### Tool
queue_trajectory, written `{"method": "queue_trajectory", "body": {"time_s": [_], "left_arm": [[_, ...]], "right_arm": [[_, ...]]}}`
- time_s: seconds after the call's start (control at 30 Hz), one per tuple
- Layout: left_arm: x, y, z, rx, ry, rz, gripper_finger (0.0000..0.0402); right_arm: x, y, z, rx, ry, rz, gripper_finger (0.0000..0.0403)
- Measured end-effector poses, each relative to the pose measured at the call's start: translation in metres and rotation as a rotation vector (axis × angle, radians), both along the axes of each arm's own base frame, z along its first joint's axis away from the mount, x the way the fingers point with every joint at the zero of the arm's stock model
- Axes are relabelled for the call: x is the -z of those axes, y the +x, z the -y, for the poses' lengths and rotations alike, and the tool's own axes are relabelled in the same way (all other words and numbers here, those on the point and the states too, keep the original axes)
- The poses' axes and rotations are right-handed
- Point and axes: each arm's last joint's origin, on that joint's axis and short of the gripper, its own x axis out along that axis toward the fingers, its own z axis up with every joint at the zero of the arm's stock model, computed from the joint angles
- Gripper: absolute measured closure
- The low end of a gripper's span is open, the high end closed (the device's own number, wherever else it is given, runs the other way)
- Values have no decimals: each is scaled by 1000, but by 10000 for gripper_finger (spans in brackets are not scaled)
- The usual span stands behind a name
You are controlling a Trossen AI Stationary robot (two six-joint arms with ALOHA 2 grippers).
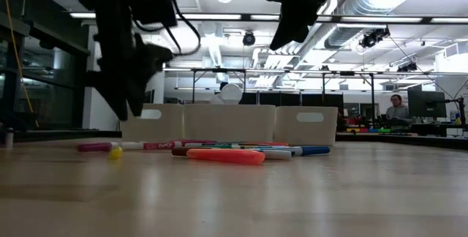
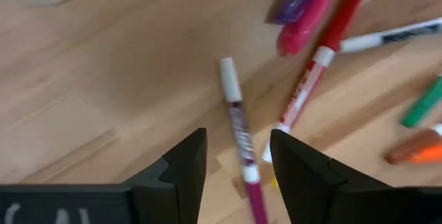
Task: Pick & Place Markers
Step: Put the violet marker pen into the left white bin
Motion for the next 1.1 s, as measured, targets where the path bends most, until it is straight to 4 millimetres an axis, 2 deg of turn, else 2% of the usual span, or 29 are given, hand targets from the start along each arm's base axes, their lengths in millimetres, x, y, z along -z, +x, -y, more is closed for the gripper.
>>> {"method": "queue_trajectory", "body": {"time_s": [0.13,0.43,0.7,1.1], "left_arm": [[12,18,-1,5,-19,-57,243],[21,49,4,38,-34,-86,243],[38,50,10,26,-37,-200,243],[49,49,12,45,-60,-273,252]], "right_arm": [[1,-1,0,5,7,-17,402],[3,-4,-1,7,15,-46,402],[4,-5,-2,4,18,-63,402],[4,-3,-11,-23,7,-69,402]]}}
